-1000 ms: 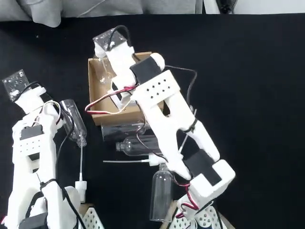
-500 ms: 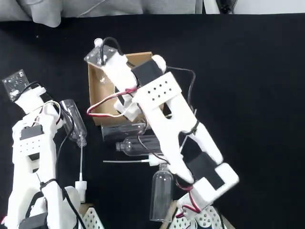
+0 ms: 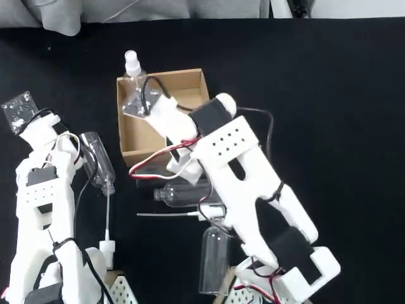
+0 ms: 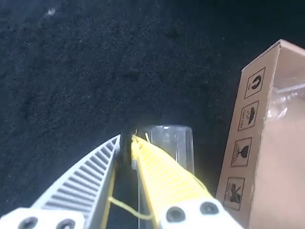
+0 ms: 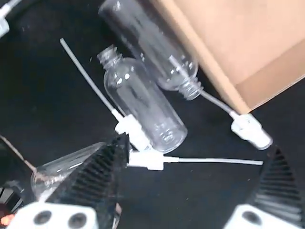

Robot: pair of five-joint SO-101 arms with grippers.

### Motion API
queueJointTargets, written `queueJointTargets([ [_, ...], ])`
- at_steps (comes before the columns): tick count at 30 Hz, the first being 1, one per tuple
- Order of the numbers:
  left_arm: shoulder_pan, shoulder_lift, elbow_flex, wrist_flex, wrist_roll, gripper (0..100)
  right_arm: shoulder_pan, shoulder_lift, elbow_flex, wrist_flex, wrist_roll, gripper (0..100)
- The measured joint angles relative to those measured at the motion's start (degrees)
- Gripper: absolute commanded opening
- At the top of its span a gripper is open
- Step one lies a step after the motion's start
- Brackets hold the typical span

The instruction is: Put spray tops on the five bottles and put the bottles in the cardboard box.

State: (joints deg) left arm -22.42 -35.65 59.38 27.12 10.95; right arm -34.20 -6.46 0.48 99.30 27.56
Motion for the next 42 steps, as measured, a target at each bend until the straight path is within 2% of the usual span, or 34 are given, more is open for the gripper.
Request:
queueJointTargets([
  [3,0.0,0.0,0.0,-0.2,0.0,3,0.0,0.0,1.2,0.0,0.4,37.4],
  [7,0.0,0.0,0.0,-0.2,0.0,3,-0.1,0.0,3.8,0.0,4.5,37.4],
  [14,-0.7,0.0,0.0,-0.2,0.0,3,-4.1,0.0,9.8,0.0,9.6,37.4],
  [23,-1.0,0.0,0.0,-0.2,0.0,3,-8.5,0.0,10.5,0.0,10.5,37.4],
  [27,-1.0,0.0,0.0,-0.2,0.0,3,-9.7,0.0,12.0,0.0,11.5,31.7],
  [29,-1.0,0.0,0.0,-0.2,0.0,3,-10.3,0.0,14.3,-1.2,12.1,29.1],
  [37,-1.0,0.0,0.0,-0.2,0.0,3,-10.6,0.0,21.5,-9.1,12.7,29.0],
  [42,-1.0,0.0,0.0,-0.2,0.0,3,-10.6,0.0,24.7,-13.6,15.5,28.9],
])
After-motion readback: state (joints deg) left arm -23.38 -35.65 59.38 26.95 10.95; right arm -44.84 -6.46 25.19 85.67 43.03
